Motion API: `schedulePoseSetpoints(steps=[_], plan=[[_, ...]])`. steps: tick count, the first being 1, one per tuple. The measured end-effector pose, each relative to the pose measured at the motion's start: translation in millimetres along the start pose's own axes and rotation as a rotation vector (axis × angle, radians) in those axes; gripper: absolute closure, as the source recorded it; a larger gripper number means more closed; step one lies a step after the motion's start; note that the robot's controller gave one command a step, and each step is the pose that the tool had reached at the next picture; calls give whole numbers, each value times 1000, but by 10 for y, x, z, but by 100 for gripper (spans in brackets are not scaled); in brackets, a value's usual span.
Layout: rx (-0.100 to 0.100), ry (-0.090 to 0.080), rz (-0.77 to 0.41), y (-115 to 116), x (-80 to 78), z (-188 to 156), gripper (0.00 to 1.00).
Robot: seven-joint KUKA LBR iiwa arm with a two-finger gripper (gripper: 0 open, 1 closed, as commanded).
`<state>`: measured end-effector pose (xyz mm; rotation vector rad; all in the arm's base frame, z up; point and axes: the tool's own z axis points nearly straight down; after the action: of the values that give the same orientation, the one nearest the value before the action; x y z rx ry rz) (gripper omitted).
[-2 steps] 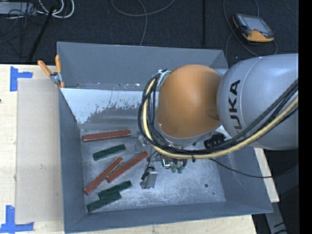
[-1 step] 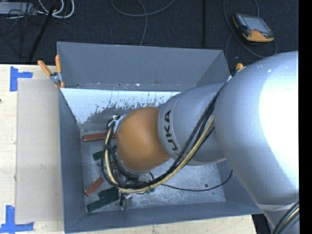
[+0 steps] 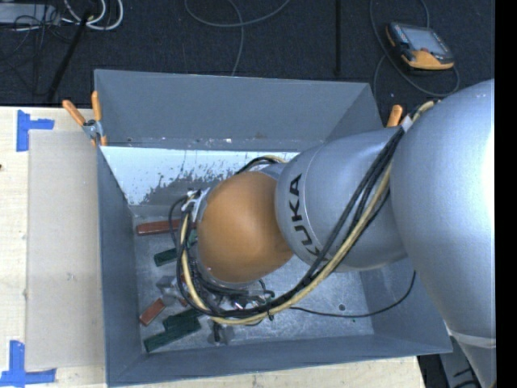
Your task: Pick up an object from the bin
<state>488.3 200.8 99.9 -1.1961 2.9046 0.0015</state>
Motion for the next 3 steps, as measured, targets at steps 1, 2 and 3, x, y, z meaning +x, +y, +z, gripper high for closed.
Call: schedulePoseSetpoints(steps=[1,2,3], plan=[[0,0,-93,-102,-31,5,0],[-1,0,-153,-120,-166,312,0],[-1,-1,-146,-118,-170,311,0]])
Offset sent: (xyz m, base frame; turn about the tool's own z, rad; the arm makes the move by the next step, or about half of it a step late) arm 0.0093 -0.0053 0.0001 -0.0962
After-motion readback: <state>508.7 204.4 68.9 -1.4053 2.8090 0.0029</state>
